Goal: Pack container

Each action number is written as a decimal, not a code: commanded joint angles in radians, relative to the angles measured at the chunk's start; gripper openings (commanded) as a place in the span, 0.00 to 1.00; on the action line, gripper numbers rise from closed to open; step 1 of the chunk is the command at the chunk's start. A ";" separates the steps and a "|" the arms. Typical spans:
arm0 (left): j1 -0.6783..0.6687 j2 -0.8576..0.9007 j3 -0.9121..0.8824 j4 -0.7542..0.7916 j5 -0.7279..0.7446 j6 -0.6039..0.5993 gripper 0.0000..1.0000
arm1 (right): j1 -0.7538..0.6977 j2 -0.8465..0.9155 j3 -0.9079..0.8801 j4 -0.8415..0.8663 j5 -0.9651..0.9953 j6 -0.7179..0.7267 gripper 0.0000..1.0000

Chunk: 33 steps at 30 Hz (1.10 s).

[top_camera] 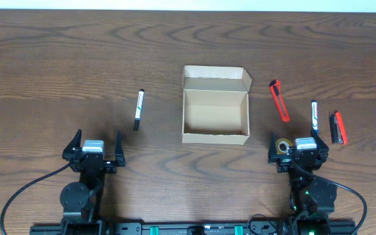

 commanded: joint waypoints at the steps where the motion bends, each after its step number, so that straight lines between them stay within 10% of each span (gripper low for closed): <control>1: 0.004 -0.010 -0.008 -0.057 0.026 -0.004 0.95 | 0.010 -0.005 -0.003 -0.004 0.006 0.014 0.99; 14: 0.004 -0.010 -0.008 -0.057 0.026 -0.004 0.95 | 0.009 -0.005 -0.003 -0.001 -0.007 0.061 0.99; 24: 0.004 -0.010 -0.008 -0.060 -0.001 -0.056 0.95 | 0.006 0.011 0.007 0.011 -0.128 0.561 0.99; 33: 0.004 -0.010 -0.008 -0.060 -0.002 -0.060 0.95 | -0.019 0.232 0.349 -0.241 -0.148 0.447 0.99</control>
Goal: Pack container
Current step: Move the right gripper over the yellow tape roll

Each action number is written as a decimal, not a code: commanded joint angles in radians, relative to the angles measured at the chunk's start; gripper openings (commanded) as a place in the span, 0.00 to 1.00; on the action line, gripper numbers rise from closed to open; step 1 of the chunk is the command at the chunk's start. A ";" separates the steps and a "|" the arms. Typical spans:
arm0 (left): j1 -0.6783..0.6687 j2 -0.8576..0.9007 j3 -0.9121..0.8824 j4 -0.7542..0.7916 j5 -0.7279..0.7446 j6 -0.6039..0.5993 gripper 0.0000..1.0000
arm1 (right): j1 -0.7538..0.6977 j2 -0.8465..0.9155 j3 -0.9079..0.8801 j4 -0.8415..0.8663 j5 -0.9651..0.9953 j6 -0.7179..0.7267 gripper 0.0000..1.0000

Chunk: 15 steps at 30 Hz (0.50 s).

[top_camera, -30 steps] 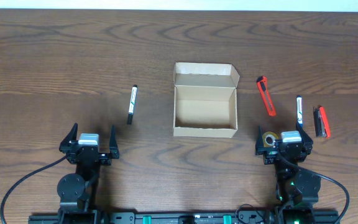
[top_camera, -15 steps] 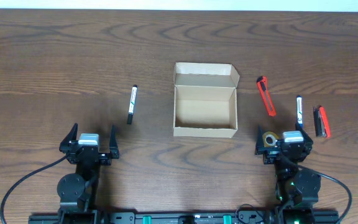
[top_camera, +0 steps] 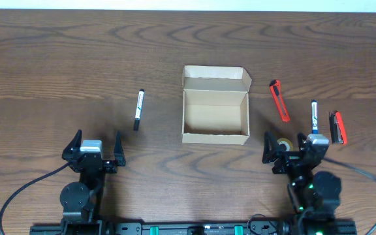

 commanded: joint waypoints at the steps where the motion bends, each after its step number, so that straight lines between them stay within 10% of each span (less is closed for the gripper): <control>1: 0.004 -0.009 -0.008 -0.058 0.002 -0.012 0.95 | -0.025 0.153 0.229 -0.105 -0.027 -0.090 0.99; 15: 0.004 -0.009 -0.008 -0.058 0.002 -0.012 0.95 | -0.146 1.077 1.390 -1.143 -0.031 -0.373 0.99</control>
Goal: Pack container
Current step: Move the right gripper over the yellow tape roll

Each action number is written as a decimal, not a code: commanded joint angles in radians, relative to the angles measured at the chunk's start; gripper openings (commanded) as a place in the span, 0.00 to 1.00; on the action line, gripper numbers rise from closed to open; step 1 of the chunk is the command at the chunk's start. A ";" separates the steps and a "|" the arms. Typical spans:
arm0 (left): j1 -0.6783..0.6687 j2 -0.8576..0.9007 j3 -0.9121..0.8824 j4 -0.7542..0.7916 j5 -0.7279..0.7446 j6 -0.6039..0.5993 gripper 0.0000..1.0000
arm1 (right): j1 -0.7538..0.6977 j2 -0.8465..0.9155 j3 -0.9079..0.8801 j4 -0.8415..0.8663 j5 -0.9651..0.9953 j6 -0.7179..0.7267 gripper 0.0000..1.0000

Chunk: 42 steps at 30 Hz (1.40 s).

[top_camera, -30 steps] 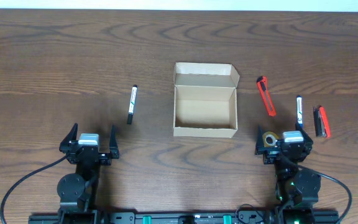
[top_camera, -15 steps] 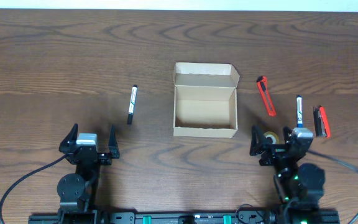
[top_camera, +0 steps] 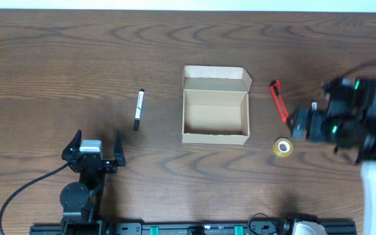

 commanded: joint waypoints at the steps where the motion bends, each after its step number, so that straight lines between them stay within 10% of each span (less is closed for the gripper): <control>1: 0.004 -0.008 -0.009 -0.057 0.003 -0.008 0.95 | -0.008 0.089 0.140 -0.043 0.024 -0.064 0.99; 7: 0.004 -0.008 -0.009 -0.056 0.003 -0.008 0.95 | -0.005 0.142 0.069 -0.030 0.256 0.107 0.96; 21: 0.004 -0.008 -0.009 -0.056 0.006 -0.008 0.95 | 0.000 0.021 -0.583 0.472 0.104 0.211 0.98; 42: 0.004 -0.008 -0.009 -0.056 0.007 -0.008 0.95 | -0.009 0.174 -0.792 0.714 0.265 0.437 0.94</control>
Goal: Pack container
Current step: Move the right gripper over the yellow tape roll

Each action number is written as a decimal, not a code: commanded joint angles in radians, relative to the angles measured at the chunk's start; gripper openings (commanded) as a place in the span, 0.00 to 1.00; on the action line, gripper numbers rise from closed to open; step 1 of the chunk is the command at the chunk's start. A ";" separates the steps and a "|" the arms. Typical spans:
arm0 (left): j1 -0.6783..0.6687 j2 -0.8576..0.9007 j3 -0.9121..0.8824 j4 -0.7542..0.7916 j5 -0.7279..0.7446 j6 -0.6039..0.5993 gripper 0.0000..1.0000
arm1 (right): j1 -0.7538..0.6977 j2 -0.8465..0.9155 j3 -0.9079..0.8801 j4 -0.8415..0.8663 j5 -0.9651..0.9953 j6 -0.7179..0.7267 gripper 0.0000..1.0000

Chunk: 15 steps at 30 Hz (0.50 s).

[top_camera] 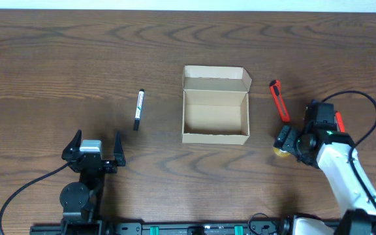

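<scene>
An open cardboard box [215, 108] stands at the table's middle with nothing in it. A black marker [138, 109] lies to its left and a red utility knife [279, 100] to its right. My right gripper [282, 142] hangs right over the yellow tape roll [279, 152], of which only an edge shows; the jaws look open around it. My left gripper [96, 145] rests open near the front left, holding nothing.
A second red cutter [338, 120] peeks out behind the right arm [335, 160] at the far right. The right arm's black cable [364, 104] loops above it. A pen that lay beside that cutter is hidden by the arm.
The right arm was raised and blurred at the far right, clear of the tape roll. Now its gripper has come down over the roll, covering most of it. The left arm is unchanged.
Both arms sat at rest at the front, the right gripper just beside the tape roll. Then the right gripper stood open and shifted. Then the arm was up at the right edge with the roll exposed, and now the gripper sits over the roll.
</scene>
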 commanded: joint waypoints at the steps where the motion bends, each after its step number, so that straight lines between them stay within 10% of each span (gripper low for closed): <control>1: 0.004 -0.008 -0.009 -0.056 0.007 -0.008 0.95 | -0.010 0.051 -0.005 0.029 0.020 0.046 0.94; 15: 0.004 -0.008 -0.009 -0.056 0.007 -0.042 0.95 | -0.039 0.165 -0.005 0.112 0.047 0.064 0.93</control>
